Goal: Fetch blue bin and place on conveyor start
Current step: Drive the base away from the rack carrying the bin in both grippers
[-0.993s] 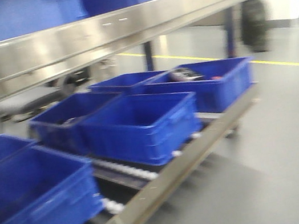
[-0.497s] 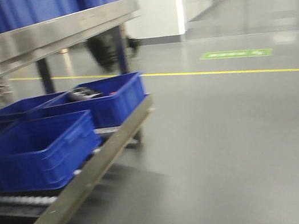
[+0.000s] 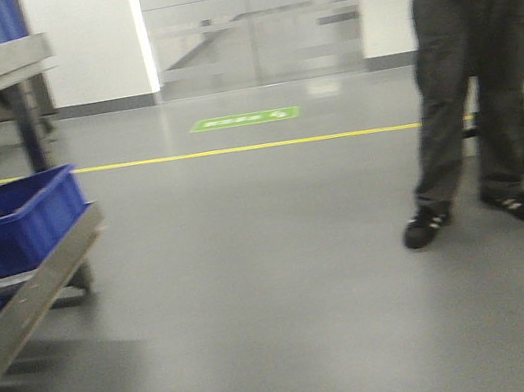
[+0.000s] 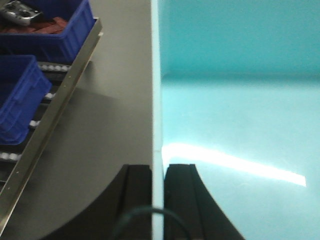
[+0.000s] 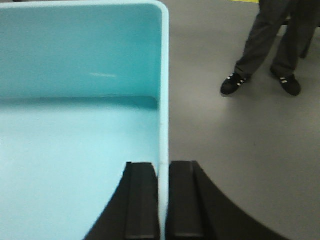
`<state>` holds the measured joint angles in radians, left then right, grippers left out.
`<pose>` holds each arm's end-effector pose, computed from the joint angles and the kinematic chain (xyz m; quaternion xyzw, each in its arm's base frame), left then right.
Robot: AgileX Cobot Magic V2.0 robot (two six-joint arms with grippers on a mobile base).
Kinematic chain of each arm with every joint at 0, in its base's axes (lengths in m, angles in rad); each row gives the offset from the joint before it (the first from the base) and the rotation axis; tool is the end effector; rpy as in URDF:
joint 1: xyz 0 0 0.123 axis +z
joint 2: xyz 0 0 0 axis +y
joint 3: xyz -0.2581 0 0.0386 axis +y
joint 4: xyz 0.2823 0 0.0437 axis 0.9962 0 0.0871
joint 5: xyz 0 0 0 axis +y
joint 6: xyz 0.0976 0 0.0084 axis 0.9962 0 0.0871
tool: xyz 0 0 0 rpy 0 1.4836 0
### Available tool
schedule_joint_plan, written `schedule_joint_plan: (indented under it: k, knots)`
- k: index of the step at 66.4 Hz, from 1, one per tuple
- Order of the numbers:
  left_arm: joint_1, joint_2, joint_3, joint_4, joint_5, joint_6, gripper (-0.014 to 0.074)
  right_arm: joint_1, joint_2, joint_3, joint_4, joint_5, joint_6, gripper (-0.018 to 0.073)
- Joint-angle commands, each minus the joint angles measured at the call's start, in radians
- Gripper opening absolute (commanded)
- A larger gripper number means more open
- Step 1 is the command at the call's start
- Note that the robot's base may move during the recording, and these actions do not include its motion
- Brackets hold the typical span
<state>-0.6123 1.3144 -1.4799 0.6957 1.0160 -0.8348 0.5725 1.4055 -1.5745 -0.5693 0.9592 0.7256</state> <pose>0.2835 -0.1339 0.4230 -0.0450 0.8649 0.0080 0.4999 0.3075 0.1467 0.4233 0.0171 0.8721 0.0237 0.4885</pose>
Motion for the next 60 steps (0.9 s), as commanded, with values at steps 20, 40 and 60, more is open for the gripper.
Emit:
schedule_joint_plan:
  k: [20, 40, 60]
  knots:
    - [-0.013, -0.002, -0.006, 0.011, -0.065, 0.002, -0.0111, 0.009, -0.009, -0.005, 0.061, -0.039, -0.002, -0.0162]
    - [-0.013, -0.002, -0.006, 0.011, -0.065, 0.002, -0.0111, 0.009, -0.009, -0.005, 0.067, -0.039, -0.002, -0.0162]
    - [-0.013, -0.002, -0.006, 0.011, -0.065, 0.002, -0.0111, 0.009, -0.009, -0.005, 0.069, -0.039, -0.002, -0.0162]
